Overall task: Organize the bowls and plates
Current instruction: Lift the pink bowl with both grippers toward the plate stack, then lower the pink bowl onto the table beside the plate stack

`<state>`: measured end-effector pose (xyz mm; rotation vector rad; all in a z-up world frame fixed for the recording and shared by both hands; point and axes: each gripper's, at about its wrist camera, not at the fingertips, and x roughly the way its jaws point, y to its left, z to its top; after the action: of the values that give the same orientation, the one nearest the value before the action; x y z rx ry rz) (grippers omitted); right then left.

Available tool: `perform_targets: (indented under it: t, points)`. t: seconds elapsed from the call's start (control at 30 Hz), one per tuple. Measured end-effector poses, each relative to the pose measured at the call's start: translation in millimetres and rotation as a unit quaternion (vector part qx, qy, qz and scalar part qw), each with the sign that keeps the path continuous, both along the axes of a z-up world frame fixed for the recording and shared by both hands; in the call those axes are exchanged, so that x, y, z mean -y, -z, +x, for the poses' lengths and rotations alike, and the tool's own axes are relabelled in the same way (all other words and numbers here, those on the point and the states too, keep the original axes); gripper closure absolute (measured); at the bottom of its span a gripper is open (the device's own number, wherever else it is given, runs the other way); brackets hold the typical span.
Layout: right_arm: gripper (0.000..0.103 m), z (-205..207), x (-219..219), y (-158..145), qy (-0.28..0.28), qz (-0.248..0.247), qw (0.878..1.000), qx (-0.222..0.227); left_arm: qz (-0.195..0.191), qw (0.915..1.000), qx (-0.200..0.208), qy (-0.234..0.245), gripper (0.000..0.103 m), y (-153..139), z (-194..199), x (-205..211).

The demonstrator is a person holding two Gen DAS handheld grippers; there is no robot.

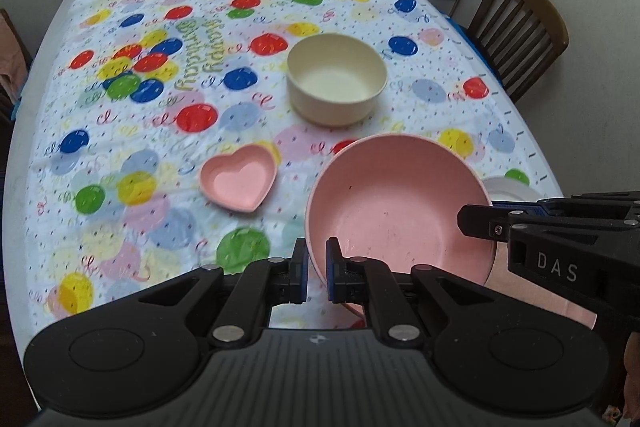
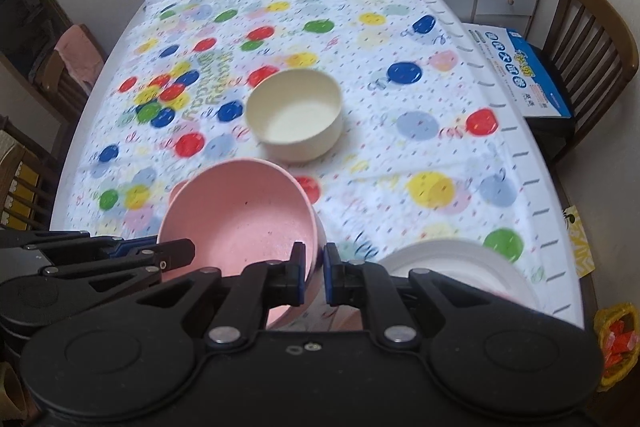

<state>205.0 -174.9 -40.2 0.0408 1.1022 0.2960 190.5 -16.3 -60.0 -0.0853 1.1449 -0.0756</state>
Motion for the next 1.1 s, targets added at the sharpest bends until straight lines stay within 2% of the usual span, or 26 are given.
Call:
perform_targets:
  t: [0.57, 0.8, 1.1]
  points:
    - [0.095, -66, -55, 36, -0.036, 0.003, 0.998, -0.048, 0.013, 0.9992, -0.039, -0.006, 0.095, 30, -68, -48]
    - [0.095, -84, -67, 54, -0.050, -0.006, 0.996, -0.067, 0.010, 0.9979, -0.064, -0.006, 0.095, 51, -87, -51]
    - [0.095, -105, -62, 67, -0.052, -0.017, 0.995, -0.081, 0.002, 0.9971, -0.076, 0.007, 0.095, 62, -103, -43]
